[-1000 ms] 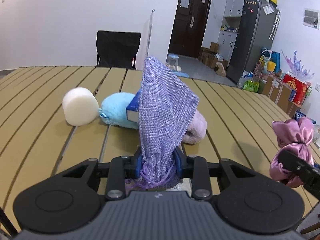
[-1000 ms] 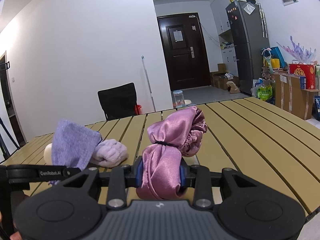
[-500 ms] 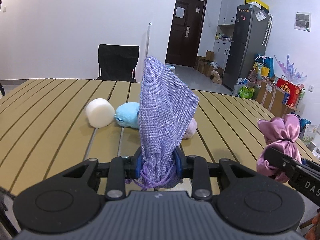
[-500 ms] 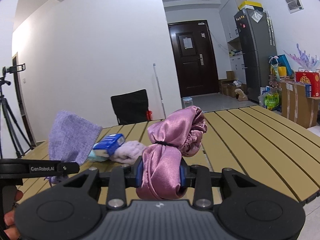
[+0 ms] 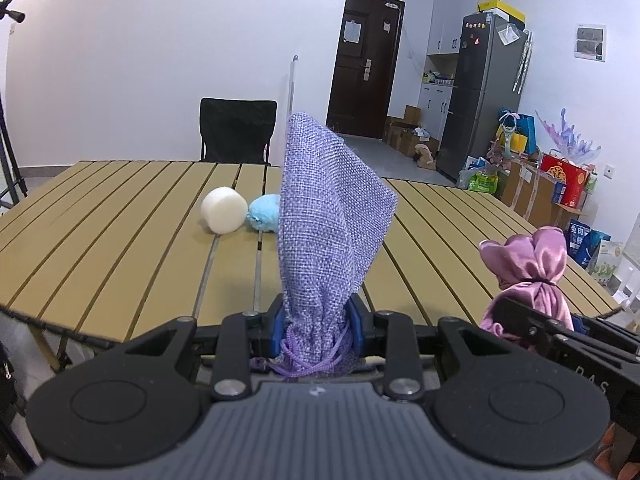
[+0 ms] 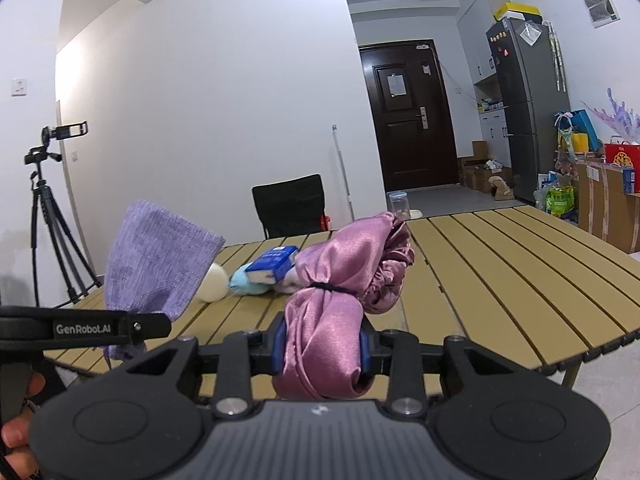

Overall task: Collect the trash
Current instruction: 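Lift both bags off the table and carry them down to the black bin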

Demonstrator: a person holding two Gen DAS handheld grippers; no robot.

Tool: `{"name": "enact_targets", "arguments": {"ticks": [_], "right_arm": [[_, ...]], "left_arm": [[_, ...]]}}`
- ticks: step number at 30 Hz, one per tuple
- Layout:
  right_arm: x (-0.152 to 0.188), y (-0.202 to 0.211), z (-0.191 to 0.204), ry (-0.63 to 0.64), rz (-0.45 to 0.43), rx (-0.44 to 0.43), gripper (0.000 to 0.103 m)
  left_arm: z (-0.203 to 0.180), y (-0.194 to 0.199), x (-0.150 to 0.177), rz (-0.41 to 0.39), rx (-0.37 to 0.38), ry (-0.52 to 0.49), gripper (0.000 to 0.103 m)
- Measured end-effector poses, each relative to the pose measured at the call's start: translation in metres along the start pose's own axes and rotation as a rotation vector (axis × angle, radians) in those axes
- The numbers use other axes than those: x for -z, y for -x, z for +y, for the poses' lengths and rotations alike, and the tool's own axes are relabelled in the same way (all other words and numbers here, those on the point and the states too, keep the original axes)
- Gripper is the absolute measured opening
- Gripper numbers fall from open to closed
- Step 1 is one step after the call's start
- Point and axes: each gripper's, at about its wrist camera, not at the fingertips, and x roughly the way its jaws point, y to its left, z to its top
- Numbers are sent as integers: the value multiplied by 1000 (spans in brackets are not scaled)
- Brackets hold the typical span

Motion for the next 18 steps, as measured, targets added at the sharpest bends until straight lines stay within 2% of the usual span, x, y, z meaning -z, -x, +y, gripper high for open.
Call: {"name": "enact_targets", "arguments": {"ticks": [11, 18], "right_arm": [[29, 45, 26, 36, 32, -31, 32], [54, 59, 38, 46, 83, -49, 32]], "left_arm": [[2, 47, 35, 22, 10, -22, 31], [14, 51, 60, 76, 4, -34, 31]]}}
